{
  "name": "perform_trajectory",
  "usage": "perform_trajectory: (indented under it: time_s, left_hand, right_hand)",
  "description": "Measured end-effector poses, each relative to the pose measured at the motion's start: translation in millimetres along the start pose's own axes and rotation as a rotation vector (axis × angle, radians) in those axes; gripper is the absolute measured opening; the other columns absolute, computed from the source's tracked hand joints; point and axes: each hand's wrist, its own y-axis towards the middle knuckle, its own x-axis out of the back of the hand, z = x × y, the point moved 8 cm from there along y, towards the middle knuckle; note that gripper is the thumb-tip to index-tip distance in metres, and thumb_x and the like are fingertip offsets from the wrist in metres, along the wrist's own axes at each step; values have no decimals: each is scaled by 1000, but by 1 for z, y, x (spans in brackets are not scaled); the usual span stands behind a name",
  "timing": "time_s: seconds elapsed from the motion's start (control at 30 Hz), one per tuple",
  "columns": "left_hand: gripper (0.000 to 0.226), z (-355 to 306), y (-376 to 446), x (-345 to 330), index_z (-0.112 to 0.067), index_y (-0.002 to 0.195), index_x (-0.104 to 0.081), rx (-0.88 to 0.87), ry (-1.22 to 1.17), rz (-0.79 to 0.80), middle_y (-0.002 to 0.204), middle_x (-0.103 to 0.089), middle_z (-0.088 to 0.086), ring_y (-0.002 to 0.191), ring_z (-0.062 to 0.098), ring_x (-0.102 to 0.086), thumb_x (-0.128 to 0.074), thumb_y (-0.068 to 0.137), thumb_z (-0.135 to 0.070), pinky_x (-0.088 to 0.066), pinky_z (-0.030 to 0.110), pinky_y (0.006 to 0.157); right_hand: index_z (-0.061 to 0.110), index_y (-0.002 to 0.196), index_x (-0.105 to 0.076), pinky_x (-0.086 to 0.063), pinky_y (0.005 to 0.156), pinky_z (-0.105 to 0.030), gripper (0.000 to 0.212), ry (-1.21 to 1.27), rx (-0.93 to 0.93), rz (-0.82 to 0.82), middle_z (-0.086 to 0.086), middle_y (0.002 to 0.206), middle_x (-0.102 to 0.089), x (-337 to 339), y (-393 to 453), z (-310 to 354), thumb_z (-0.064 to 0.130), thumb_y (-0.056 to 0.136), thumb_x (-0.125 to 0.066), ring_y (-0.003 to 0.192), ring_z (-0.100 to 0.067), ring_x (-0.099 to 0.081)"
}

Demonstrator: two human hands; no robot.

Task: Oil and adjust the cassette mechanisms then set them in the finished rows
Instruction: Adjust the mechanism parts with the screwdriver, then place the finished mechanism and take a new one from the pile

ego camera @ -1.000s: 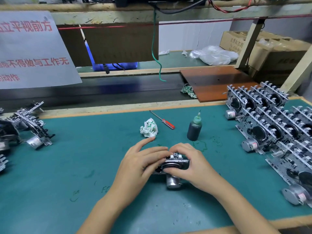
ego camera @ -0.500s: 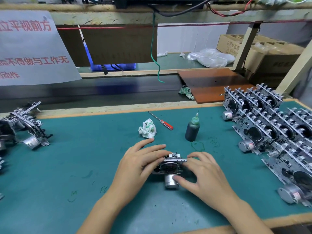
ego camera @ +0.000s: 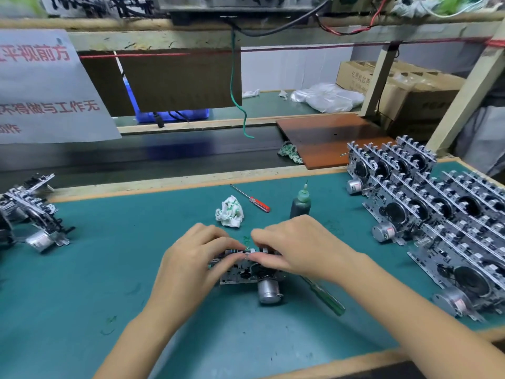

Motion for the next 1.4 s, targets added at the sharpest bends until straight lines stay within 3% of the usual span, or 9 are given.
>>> perform_trajectory:
  time_s: [0.23,0.47,0.63,0.73,0.9,1.03,1.2,1.33,1.4]
  left_hand:
    - [29,-26,31,4,-18,85,-71,-154,-95,131,81,-59,-9,79,5,-46,-51,89,-39,-38,16,71]
    - [19,-93,157,13,-15,90,-71,-415,-74,200,82,-55,-12,83,13,-50,-62,88,-32,-37,28,74]
    - [17,-95,244,-38,-20,100,-69,-371,127,203,101,-63,-2,99,19,-55,-63,89,-32,-44,38,82]
    - [21,-85,266,-88,-19,108,-65,-312,246,244,111,-63,3,109,23,-52,-56,93,-30,-45,39,84]
    - [40,-64,256,-175,-16,132,-51,-205,208,566,135,-53,7,121,27,-48,-43,94,-6,-42,39,95]
    - [49,-63,240,-214,-9,140,-34,-199,183,773,144,-41,11,124,30,-46,-46,92,-4,-39,39,98]
    - [44,-52,239,-225,-1,133,-31,-110,140,843,140,-40,20,104,29,-52,-47,92,-2,-41,36,83]
    - [73,-48,233,-220,-14,152,-4,-137,193,885,160,6,7,135,30,-36,-47,95,-5,-37,37,103]
    - [72,-50,233,-208,-16,152,-7,-110,179,832,161,2,8,136,29,-35,-50,95,-11,-36,37,104]
  right_hand:
    - [23,68,-35,-22,50,-30,34,162,18,-75,8,56,-34,34,-16,-7,40,94,-49,53,-18,-31]
    - [15,54,-48,-24,45,-19,41,266,-186,-334,6,43,-38,129,-29,-86,34,90,-56,43,-11,-35]
    - [26,53,-33,-26,49,-32,46,121,-367,-426,9,45,-35,135,-21,-160,30,93,-56,44,-8,-33]
    - [24,54,-31,-23,48,-34,46,8,-521,-379,7,48,-38,106,-17,-203,31,94,-52,49,-18,-38]
    - [17,60,-40,-26,57,-32,36,-64,-730,-222,-6,64,-50,41,-21,-255,27,95,-46,73,-32,-55]
    - [17,90,-64,-30,58,-29,27,-253,-780,-142,-9,85,-67,22,-26,-270,30,96,-42,79,-29,-59]
    - [14,101,-64,-30,58,-29,28,-303,-780,-108,-9,93,-67,13,-17,-268,28,97,-40,81,-29,-59]
    - [13,103,-64,-35,64,-27,29,-365,-824,19,-8,102,-67,21,-9,-264,29,97,-41,91,-27,-61]
    - [12,109,-61,-35,65,-28,31,-428,-850,37,-6,107,-66,36,-5,-254,34,97,-42,98,-26,-62]
